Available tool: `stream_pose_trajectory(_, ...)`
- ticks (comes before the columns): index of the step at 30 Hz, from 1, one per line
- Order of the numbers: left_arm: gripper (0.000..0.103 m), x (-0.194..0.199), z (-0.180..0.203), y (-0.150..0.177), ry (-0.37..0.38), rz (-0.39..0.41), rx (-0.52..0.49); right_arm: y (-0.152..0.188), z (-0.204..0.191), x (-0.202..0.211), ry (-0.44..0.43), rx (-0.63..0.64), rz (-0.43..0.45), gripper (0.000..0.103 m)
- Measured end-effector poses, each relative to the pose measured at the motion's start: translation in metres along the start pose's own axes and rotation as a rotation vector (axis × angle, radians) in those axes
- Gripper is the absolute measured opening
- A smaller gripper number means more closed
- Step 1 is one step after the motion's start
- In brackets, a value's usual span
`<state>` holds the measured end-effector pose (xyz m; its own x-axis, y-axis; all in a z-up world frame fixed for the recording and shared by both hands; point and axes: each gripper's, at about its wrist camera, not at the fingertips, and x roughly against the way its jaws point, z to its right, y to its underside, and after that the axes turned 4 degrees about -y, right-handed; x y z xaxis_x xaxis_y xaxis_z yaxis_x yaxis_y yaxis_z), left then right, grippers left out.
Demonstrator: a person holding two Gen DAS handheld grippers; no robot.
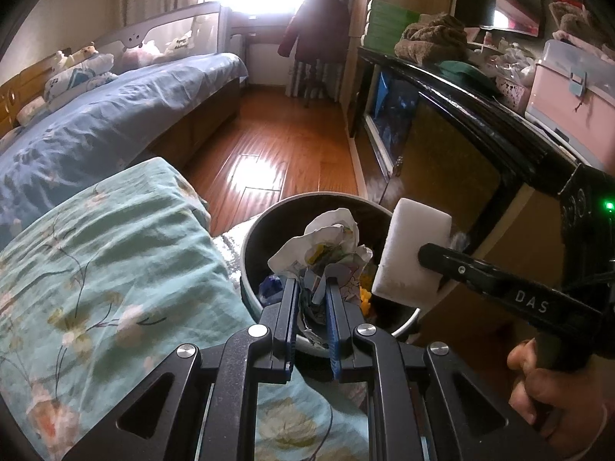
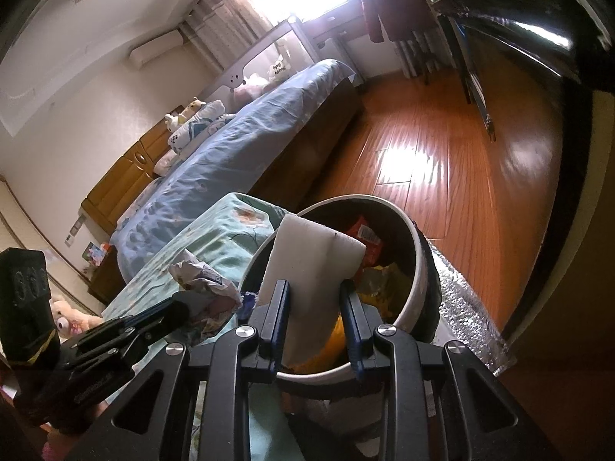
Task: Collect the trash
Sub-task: 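Lower the crumpled paper and sponge into the bin opening with both tools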
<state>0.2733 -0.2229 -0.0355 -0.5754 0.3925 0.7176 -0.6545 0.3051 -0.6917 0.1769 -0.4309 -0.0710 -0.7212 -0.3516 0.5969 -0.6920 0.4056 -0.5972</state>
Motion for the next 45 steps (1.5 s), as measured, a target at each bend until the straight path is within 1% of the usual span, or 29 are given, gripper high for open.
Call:
stream_pose_trajectory(10, 0.012, -0.006, 0.003, -0.008, -0.009, 0.001, -0.007, -0.006, -0.002, -0.003, 0.007, 0.015, 0.006, 0.027)
stream_pose_trajectory(26, 0.012, -0.025, 0.004, -0.016, -0.015, -0.022, -0.003, -0.015, -0.001, -0.02, 0.028, 0.01, 0.0, 0.027)
stream_pose_trajectory(45, 0.012, -0.036, 0.002, -0.024, -0.018, -0.026, 0.001, -0.016, -0.001, -0.031, 0.053, 0.019, -0.019, 0.027)
